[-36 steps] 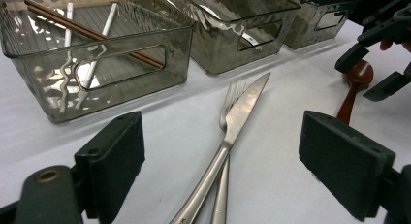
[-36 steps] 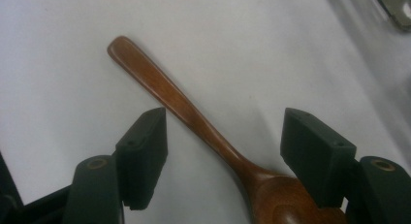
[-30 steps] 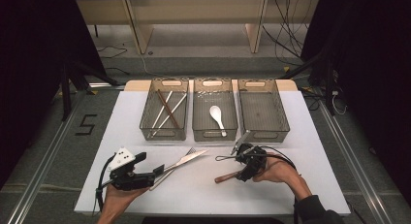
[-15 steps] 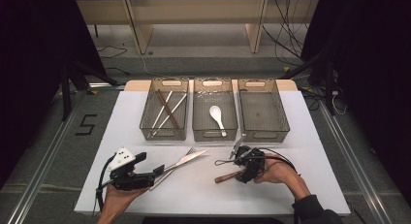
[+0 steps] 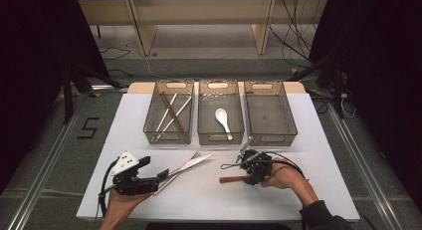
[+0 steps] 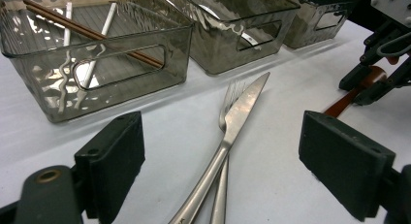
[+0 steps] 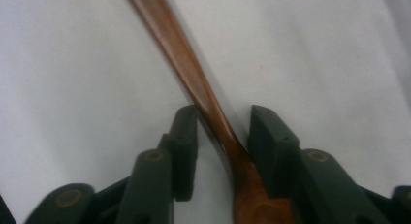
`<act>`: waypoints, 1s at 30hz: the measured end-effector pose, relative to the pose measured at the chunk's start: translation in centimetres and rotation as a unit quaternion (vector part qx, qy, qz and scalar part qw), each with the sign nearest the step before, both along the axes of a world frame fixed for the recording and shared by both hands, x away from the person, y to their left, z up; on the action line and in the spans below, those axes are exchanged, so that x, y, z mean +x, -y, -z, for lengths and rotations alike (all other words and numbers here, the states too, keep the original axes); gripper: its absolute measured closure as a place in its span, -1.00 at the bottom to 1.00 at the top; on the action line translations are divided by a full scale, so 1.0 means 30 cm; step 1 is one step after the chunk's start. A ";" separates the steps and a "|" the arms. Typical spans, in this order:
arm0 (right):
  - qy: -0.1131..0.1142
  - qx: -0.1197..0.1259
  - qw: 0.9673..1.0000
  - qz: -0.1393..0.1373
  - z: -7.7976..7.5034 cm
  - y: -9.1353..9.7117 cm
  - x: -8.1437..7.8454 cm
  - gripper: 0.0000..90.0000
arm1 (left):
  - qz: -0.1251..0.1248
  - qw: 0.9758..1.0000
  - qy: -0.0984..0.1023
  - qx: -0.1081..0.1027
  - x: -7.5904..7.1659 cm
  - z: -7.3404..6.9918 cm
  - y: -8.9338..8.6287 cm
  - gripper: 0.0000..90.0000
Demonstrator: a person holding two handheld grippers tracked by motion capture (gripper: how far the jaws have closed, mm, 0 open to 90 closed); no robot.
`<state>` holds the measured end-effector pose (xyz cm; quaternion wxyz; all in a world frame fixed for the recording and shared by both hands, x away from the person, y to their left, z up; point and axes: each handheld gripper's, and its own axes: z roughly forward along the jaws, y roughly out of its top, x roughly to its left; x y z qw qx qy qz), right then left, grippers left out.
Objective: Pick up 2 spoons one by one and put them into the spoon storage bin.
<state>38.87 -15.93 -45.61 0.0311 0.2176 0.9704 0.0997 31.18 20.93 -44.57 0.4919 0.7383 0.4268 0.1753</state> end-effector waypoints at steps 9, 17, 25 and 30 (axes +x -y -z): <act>-0.006 -0.002 1.000 -0.018 -0.002 -0.004 -0.006 0.80 | 0.000 1.000 -0.001 -0.001 0.001 0.000 0.000 -0.64; -0.009 -0.001 1.000 -0.024 -0.010 -0.005 -0.010 0.83 | -0.001 1.000 -0.002 0.000 0.001 0.000 -0.001 -0.64; 0.007 0.035 0.999 -0.013 -0.074 0.007 -0.008 0.83 | -0.001 1.000 -0.001 -0.001 0.002 0.001 0.000 -0.64; 0.017 0.069 0.997 0.004 -0.132 0.002 0.007 0.83 | -0.001 1.000 -0.001 0.000 0.001 0.000 0.000 -0.64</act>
